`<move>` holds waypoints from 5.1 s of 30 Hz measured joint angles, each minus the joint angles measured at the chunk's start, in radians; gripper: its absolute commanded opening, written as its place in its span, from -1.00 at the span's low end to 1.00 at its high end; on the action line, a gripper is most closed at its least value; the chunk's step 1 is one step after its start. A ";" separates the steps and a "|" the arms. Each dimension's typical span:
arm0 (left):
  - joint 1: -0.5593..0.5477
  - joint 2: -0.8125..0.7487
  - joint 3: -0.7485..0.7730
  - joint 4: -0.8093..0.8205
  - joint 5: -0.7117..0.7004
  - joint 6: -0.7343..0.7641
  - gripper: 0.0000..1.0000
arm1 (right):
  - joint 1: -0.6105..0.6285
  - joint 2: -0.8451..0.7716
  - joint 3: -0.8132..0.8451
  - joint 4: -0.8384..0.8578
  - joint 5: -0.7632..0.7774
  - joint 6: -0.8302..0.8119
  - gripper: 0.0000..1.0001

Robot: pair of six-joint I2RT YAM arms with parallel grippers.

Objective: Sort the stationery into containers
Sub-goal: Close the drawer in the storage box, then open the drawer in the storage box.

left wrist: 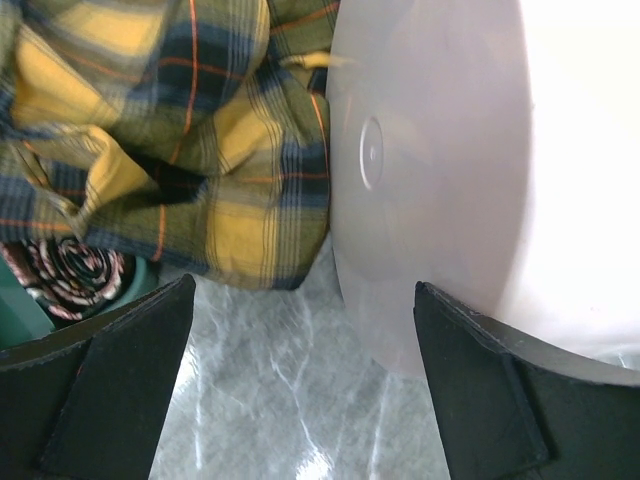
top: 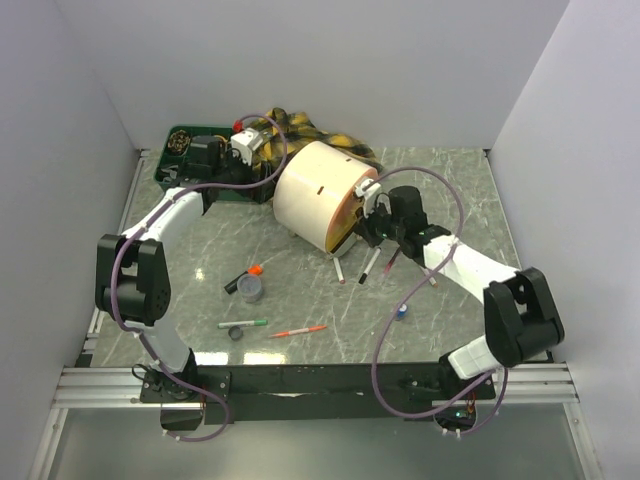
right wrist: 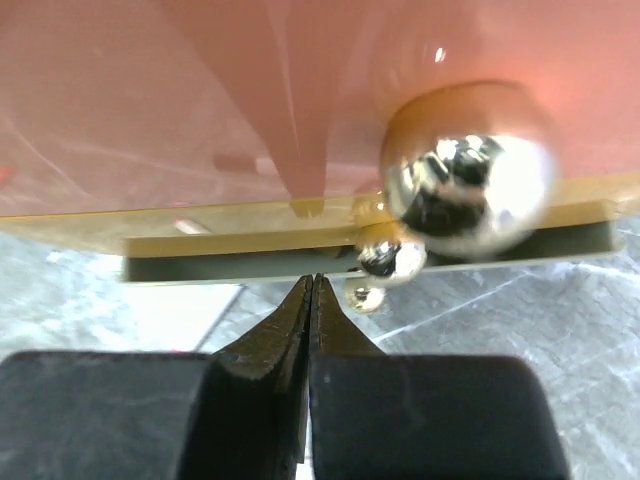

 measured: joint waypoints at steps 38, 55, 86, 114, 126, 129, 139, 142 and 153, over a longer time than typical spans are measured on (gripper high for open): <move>0.031 0.050 0.070 -0.110 -0.020 0.028 0.95 | -0.308 0.273 0.082 0.160 -0.459 0.792 -1.00; 0.031 0.071 0.079 -0.110 -0.020 0.027 0.95 | -0.258 0.312 0.119 0.156 -0.449 0.791 -1.00; 0.047 0.077 0.096 -0.106 -0.019 0.023 0.96 | -0.238 0.122 0.199 -0.230 -0.373 0.071 0.01; 0.049 0.082 0.096 -0.101 -0.018 0.016 0.96 | -0.163 0.119 0.211 -0.169 -0.337 0.038 -0.83; 0.049 0.114 0.097 -0.101 -0.018 0.002 0.96 | -0.158 -0.079 0.092 -0.264 -0.317 -0.031 -0.88; 0.049 0.118 0.098 -0.101 -0.017 0.000 0.96 | -0.156 -0.155 0.067 -0.277 -0.315 -0.055 -0.88; 0.049 0.131 0.115 -0.085 -0.015 -0.004 0.96 | -0.156 -0.244 -0.046 -0.304 -0.292 -0.073 -0.14; 0.049 0.131 0.115 -0.085 -0.015 -0.004 0.96 | -0.156 -0.243 -0.048 -0.276 -0.279 -0.063 -0.11; 0.049 0.131 0.115 -0.086 -0.016 -0.003 0.96 | -0.113 -0.170 -0.011 -0.183 -0.222 -0.043 -0.10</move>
